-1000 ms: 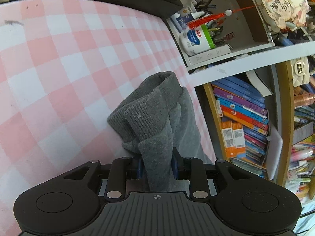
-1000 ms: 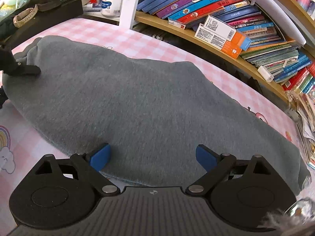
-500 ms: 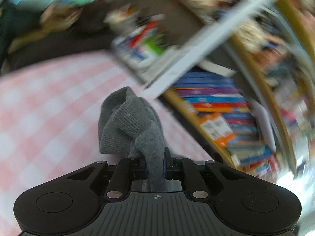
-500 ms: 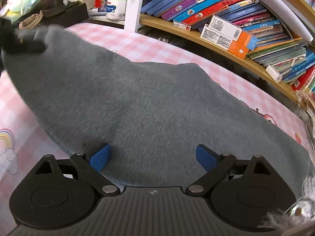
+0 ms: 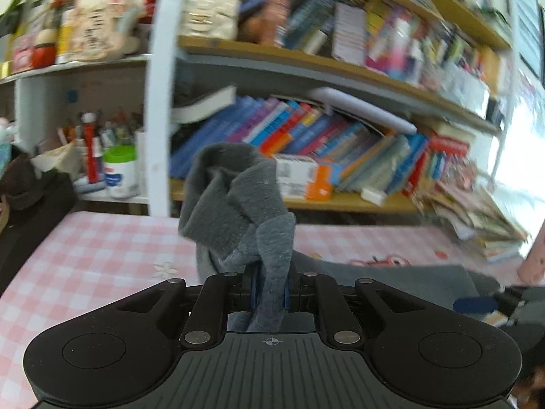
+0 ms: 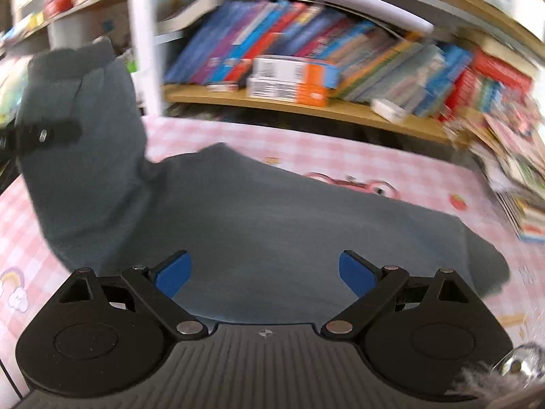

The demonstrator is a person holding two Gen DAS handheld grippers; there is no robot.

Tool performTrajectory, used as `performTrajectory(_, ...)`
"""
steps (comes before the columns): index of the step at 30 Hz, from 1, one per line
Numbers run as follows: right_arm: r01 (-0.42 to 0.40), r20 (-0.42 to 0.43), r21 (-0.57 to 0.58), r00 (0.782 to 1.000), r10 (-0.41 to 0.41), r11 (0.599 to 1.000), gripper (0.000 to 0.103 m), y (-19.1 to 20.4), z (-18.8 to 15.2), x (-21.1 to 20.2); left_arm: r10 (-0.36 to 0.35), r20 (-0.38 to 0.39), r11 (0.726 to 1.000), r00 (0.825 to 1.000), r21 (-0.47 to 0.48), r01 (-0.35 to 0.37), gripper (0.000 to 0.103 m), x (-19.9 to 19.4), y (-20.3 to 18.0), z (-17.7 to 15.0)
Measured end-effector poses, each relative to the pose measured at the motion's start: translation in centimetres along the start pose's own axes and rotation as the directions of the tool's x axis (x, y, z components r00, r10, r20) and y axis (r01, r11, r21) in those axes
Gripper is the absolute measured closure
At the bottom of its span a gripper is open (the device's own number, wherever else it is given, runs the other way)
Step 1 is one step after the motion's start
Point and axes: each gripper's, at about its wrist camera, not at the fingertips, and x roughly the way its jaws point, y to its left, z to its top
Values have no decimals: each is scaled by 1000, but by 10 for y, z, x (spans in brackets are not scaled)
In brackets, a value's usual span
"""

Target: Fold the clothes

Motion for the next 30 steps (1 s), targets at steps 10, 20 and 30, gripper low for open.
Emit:
performTrajectory(10, -14, -22, 208, 1000, 19, 978, 9, -64, -9, 2, -73, -309, 979, 948, 159, 127, 70, 42, -78, -41)
performTrajectory(20, -347, -32, 630, 882, 470, 695, 11, -90, -9, 37, -248, -124, 960, 961, -165, 227, 51, -10, -24, -17)
performTrajectory(30, -325, -106, 662, 851, 514, 675, 78, -68, -2, 67, -157, -221, 933, 963, -353, 71, 102, 5, 28, -43)
